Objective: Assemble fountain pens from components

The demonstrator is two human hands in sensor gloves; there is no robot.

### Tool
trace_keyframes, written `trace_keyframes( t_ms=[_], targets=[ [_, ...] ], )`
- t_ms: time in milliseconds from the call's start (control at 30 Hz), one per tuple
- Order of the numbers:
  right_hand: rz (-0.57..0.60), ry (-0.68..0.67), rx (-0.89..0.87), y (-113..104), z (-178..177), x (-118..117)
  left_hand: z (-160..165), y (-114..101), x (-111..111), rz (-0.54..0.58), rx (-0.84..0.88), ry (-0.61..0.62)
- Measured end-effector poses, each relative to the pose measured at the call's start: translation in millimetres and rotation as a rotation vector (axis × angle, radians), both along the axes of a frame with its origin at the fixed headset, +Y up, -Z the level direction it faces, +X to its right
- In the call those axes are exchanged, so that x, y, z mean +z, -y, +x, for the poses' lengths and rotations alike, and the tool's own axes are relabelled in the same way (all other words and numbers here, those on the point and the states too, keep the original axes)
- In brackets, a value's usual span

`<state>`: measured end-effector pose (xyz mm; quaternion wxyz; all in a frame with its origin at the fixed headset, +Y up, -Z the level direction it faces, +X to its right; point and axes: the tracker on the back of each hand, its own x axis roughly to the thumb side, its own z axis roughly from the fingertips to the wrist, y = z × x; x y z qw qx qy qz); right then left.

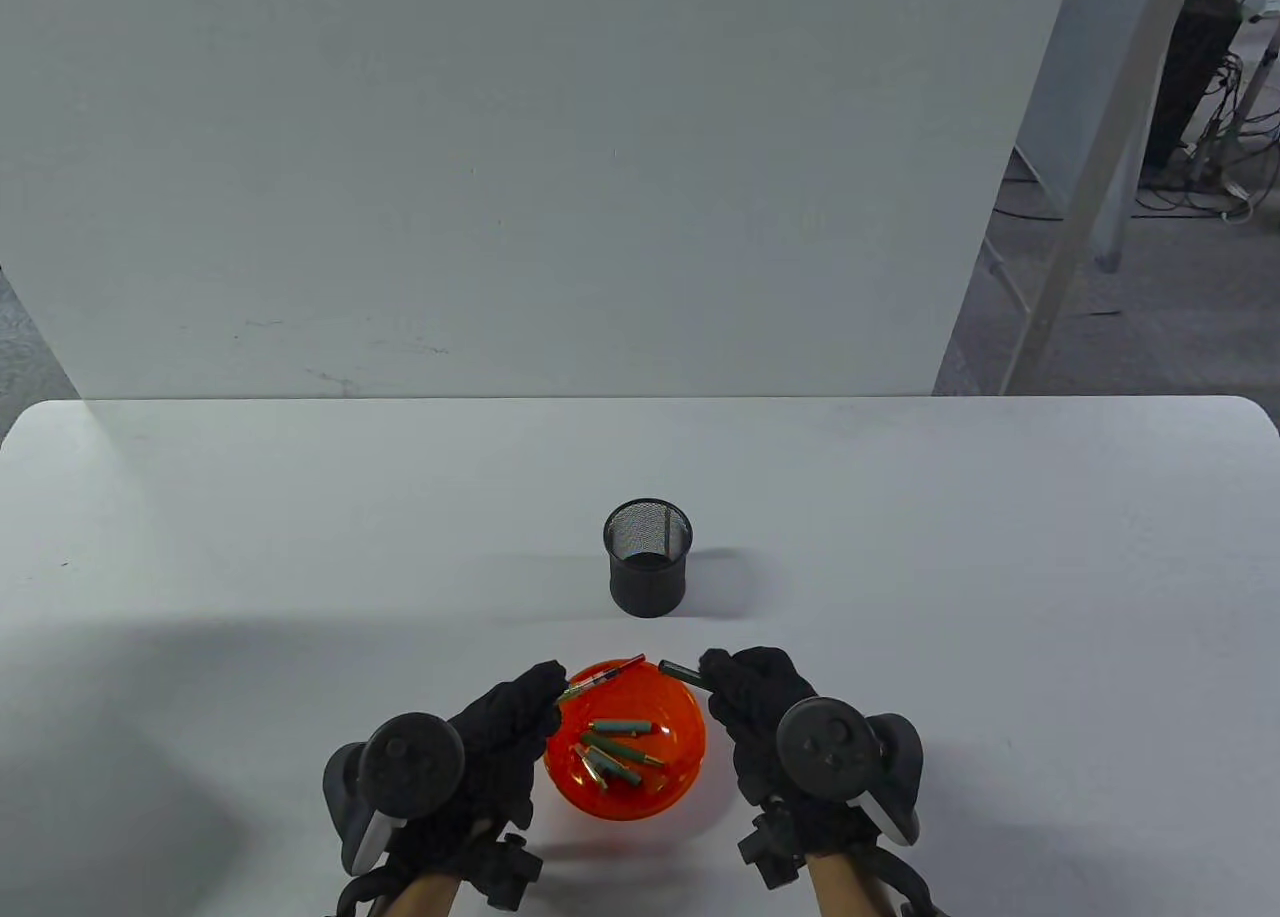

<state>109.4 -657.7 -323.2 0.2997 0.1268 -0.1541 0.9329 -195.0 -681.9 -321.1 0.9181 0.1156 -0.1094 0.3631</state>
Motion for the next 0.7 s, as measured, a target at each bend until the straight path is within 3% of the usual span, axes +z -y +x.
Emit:
trace_keyframes(
  t_ms=[533,700],
  targets=[
    [0.007,-0.019,0.083,9,-5,-2,5,1,-1,0.000,-0.066,0.023],
    [0.051,-0.002,0.301,9,-14,1,7,1,0,0.016,-0.118,0.012]
  ],
)
